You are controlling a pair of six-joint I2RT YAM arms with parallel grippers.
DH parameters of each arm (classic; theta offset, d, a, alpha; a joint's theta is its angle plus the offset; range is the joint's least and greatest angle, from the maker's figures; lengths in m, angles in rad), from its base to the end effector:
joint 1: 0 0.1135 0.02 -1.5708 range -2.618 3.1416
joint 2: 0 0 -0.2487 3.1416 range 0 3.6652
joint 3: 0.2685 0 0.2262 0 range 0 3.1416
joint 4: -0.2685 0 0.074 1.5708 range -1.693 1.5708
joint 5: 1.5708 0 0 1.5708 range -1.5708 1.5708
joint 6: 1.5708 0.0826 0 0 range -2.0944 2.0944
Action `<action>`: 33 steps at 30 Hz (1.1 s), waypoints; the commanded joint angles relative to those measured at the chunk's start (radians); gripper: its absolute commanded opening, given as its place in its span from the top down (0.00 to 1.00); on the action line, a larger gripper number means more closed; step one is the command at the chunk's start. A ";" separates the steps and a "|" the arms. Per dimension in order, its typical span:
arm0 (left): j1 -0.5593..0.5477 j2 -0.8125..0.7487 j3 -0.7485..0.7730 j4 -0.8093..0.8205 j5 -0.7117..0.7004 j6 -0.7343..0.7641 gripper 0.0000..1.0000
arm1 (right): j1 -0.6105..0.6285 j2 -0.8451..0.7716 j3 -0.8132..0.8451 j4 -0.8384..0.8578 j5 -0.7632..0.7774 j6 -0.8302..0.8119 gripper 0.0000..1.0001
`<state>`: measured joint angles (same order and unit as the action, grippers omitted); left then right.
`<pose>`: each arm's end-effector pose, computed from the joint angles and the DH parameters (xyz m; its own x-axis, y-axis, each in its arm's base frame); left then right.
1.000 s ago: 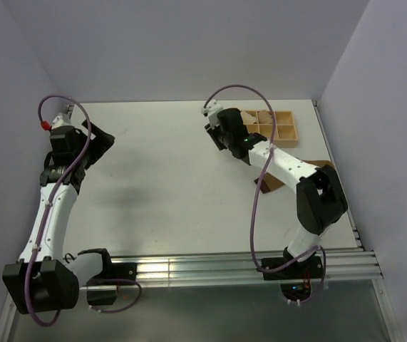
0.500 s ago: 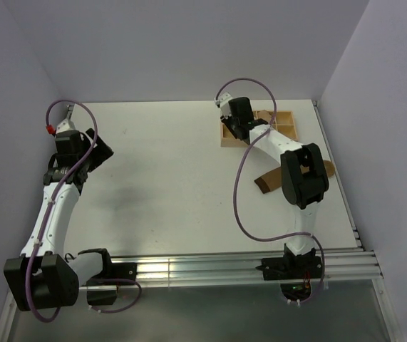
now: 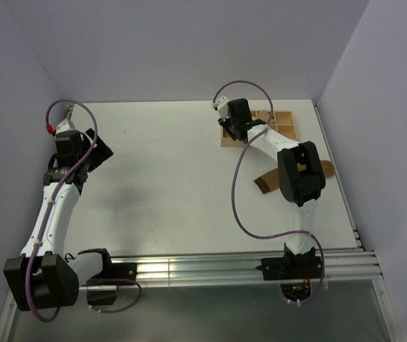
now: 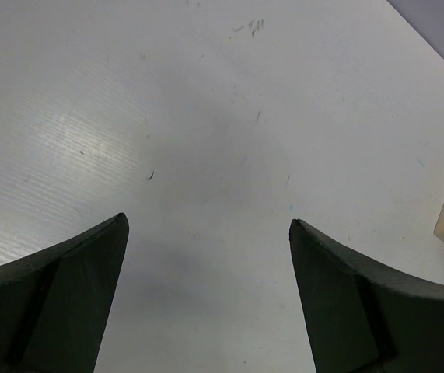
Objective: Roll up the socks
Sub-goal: Place the sock in the storage box.
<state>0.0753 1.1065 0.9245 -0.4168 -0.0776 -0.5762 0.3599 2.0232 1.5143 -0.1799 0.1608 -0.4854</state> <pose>0.2619 0.0262 0.2673 -0.3957 -0.5746 -0.7165 -0.4227 0.8065 -0.4134 0.4431 0.1526 0.1845 -0.4180 -0.6493 -0.6354 -0.4827 0.7512 -0.4502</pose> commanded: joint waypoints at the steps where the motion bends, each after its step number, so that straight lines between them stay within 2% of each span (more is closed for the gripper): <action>1: 0.001 -0.004 -0.003 0.012 -0.008 0.022 0.10 | -0.006 0.026 0.020 0.016 -0.055 -0.016 1.00; 9: 0.001 0.001 -0.007 0.015 0.002 0.019 0.11 | -0.021 0.071 0.037 -0.021 -0.156 -0.018 1.00; 17: 0.001 0.006 -0.012 0.019 0.016 0.018 0.11 | -0.087 0.150 0.176 -0.196 -0.366 0.007 1.00; 33: 0.003 0.013 -0.021 0.030 0.039 0.015 0.11 | -0.134 0.321 0.400 -0.400 -0.399 0.065 1.00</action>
<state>0.0753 1.1156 0.9096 -0.4118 -0.0628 -0.5762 0.2382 2.2780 1.8824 -0.4953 -0.2367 -0.4473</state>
